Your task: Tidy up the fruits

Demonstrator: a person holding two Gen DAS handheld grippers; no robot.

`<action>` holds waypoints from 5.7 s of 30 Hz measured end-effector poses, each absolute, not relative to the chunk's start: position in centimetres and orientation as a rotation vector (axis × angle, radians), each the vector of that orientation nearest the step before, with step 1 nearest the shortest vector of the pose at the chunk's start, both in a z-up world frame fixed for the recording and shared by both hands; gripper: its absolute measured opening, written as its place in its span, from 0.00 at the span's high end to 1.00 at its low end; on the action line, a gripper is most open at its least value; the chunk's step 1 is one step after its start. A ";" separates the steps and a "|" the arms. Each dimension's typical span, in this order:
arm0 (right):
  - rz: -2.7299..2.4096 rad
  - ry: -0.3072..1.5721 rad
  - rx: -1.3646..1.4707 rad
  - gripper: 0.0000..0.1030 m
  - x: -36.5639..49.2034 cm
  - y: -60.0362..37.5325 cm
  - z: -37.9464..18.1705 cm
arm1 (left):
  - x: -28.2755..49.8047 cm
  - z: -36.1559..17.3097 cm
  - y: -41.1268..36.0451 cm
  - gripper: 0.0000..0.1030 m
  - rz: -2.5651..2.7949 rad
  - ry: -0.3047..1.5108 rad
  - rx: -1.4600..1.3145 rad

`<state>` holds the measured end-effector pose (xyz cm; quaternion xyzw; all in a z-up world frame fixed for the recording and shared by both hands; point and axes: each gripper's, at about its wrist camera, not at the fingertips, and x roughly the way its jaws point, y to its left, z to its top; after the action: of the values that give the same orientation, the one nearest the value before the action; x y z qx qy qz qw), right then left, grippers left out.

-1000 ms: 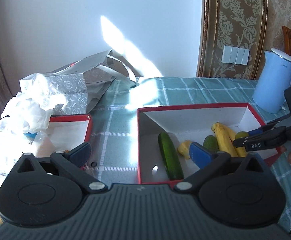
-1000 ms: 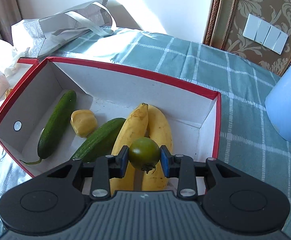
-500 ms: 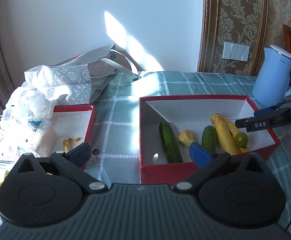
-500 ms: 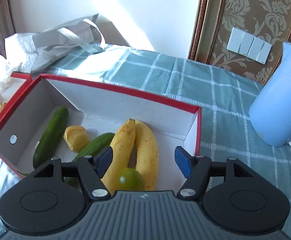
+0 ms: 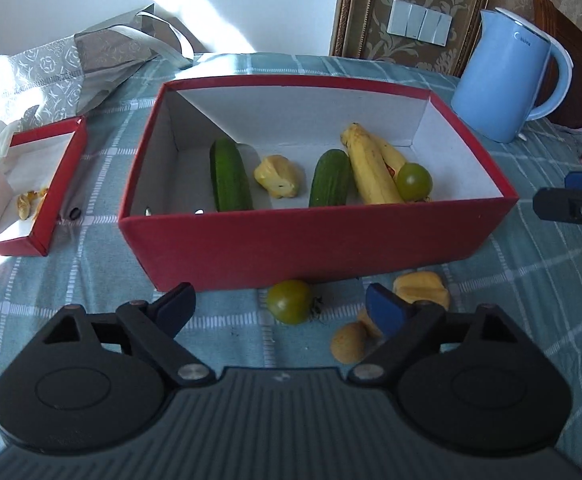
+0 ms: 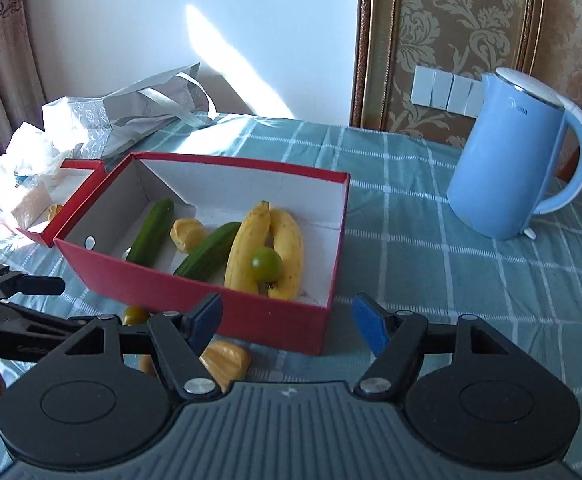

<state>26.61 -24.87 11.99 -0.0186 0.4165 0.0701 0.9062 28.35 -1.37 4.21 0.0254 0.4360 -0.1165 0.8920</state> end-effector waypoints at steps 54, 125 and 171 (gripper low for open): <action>0.482 0.948 -0.309 0.41 26.4 -19.9 2.1 | 28.3 7.2 0.9 0.67 -0.170 0.938 -0.041; 0.317 0.746 -0.120 0.57 32.0 -24.8 12.9 | 38.0 8.6 -0.2 0.35 -0.242 0.869 0.071; 0.177 0.847 0.022 0.38 25.3 -28.4 10.5 | 25.8 2.8 -5.0 0.24 -0.356 0.911 0.273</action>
<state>25.27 -28.38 10.45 0.0106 0.4102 0.0860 0.9079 25.77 -5.03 2.84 0.1306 0.4361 -0.1707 0.8738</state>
